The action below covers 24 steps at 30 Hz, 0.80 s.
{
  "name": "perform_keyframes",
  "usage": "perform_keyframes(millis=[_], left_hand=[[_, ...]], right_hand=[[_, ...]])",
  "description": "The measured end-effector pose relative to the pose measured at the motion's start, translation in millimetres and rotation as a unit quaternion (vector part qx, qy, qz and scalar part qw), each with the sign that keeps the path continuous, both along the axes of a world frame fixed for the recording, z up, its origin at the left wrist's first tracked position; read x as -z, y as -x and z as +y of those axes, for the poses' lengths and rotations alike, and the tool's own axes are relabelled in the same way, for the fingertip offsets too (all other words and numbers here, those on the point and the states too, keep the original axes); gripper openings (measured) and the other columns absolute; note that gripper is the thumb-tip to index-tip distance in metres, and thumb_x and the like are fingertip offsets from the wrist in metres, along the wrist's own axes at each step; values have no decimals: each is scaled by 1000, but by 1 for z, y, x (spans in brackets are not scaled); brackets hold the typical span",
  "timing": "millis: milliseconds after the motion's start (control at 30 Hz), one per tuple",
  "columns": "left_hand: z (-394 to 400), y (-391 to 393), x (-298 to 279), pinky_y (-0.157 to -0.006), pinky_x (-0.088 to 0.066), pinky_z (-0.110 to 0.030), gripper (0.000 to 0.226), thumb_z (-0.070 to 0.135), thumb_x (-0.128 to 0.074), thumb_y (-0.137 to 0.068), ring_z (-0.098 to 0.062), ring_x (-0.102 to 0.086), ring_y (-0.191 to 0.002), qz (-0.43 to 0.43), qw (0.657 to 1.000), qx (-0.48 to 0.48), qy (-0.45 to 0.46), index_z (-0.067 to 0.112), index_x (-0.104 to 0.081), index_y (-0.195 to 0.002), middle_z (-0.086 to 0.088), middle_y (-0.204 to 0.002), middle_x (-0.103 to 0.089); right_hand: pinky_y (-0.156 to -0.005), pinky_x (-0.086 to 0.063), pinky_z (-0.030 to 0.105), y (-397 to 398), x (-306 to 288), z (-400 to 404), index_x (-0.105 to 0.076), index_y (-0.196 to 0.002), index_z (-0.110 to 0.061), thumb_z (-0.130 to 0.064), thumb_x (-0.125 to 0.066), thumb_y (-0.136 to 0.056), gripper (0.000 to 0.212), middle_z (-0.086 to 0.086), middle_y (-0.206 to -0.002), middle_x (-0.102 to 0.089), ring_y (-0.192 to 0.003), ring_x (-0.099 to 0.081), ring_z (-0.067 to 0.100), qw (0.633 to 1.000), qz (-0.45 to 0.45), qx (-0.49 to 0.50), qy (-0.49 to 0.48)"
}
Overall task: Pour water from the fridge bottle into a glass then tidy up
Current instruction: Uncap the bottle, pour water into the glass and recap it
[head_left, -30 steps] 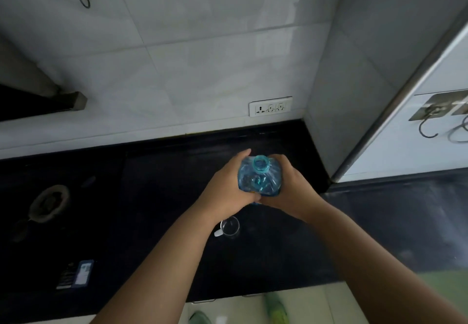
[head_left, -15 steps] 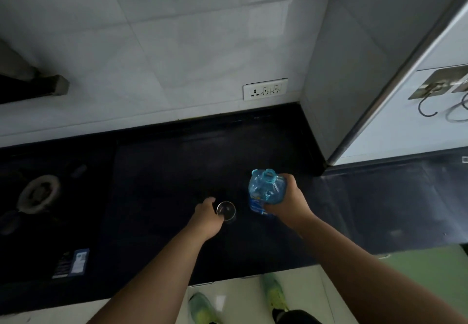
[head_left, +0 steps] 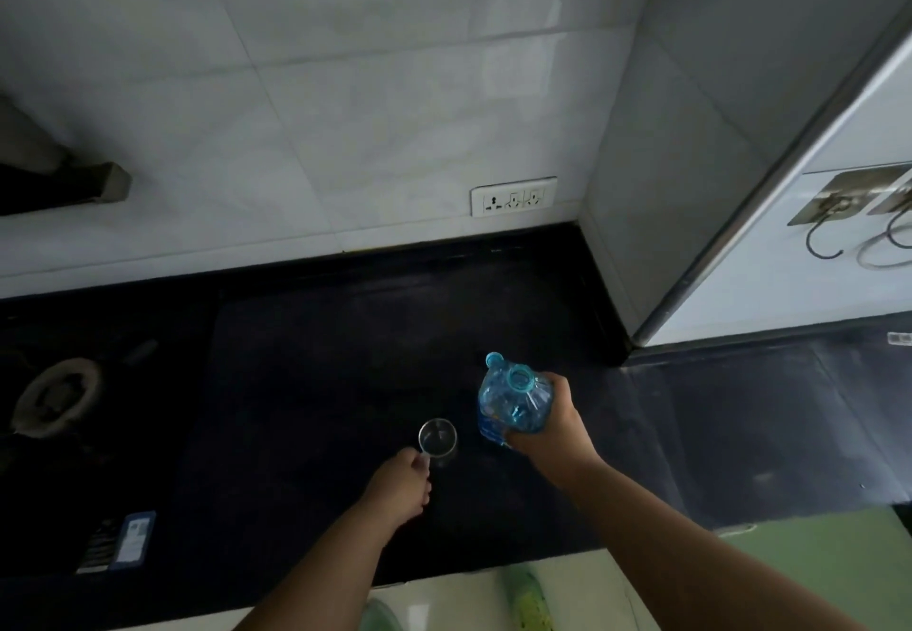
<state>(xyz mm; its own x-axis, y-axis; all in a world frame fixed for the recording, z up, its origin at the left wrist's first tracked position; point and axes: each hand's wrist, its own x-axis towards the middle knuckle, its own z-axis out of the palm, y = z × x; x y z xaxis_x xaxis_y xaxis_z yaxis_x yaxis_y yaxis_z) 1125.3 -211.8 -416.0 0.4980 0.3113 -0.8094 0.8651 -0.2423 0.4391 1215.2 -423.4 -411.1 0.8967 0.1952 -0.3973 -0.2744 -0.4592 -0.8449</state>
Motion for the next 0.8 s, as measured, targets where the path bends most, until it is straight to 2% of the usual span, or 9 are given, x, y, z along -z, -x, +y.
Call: perform_keyframes(millis=[200, 333, 433, 600, 667, 733, 800], left_hand=[[6, -2, -28, -88, -60, -36, 23, 35, -45, -109, -16, -68, -85, -61, 998, -22, -5, 23, -65, -109, -6, -96, -72], [6, -10, -63, -92, -59, -39, 24, 39, -46, -108, -17, -72, -93, -122, 992, -25, -17, 27, -67, -104, -3, -99, -74], [5, -18, -98, -91, -58, -38, 25, 39, -47, -108, -17, -71, -95, -183, 983, -19, -21, 26, -67, -103, -3, -100, -73], [11, -12, -173, -87, -58, -37, 26, 36, -52, -107, -17, -72, -94, -307, 951, -40, -6, 18, -69, -99, -3, -98, -74], [21, -3, -206, -81, -57, -34, 26, 35, -55, -105, -14, -71, -87, -350, 936, -34, 5, 16, -70, -95, -2, -92, -73], [34, 6, -239, -76, -55, -33, 31, 37, -56, -104, -12, -67, -77, -384, 923, -5, 4, 18, -67, -83, 1, -79, -69], [48, 16, -269, -73, -51, -36, 37, 39, -56, -103, -11, -60, -69, -414, 910, 25, -8, 15, -60, -75, 4, -70, -62]], right_hand=[[-88, -62, 41, 0, -13, 6, -40, -127, -36, -8, -90, -68, 82, -11, -119, -60, -110, -63, 12, 1000, 0, 23, -6], [-88, -61, 36, -2, -34, 5, -45, -126, -39, -9, -92, -65, 83, -12, -119, -63, -112, -65, 10, 998, -49, 43, -20], [-87, -59, 30, -8, -71, 5, -46, -123, -44, -18, -97, -61, 84, -14, -117, -65, -108, -66, 4, 995, -96, 24, -26], [-97, -57, 41, 0, -149, 11, -47, -122, -49, -49, -95, -51, 86, -14, -125, -59, -114, -62, 7, 977, -208, 26, -38], [-98, -57, 42, 13, -186, 16, -47, -121, -50, -52, -95, -53, 83, -14, -127, -57, -115, -62, 6, 970, -237, 34, -51], [-96, -58, 41, 26, -219, 22, -48, -118, -49, -49, -95, -57, 77, -14, -125, -56, -113, -63, 6, 961, -270, 36, -53], [-92, -58, 32, 39, -251, 31, -47, -115, -49, -45, -95, -61, 72, -16, -121, -59, -108, -64, 2, 952, -303, 35, -32]])
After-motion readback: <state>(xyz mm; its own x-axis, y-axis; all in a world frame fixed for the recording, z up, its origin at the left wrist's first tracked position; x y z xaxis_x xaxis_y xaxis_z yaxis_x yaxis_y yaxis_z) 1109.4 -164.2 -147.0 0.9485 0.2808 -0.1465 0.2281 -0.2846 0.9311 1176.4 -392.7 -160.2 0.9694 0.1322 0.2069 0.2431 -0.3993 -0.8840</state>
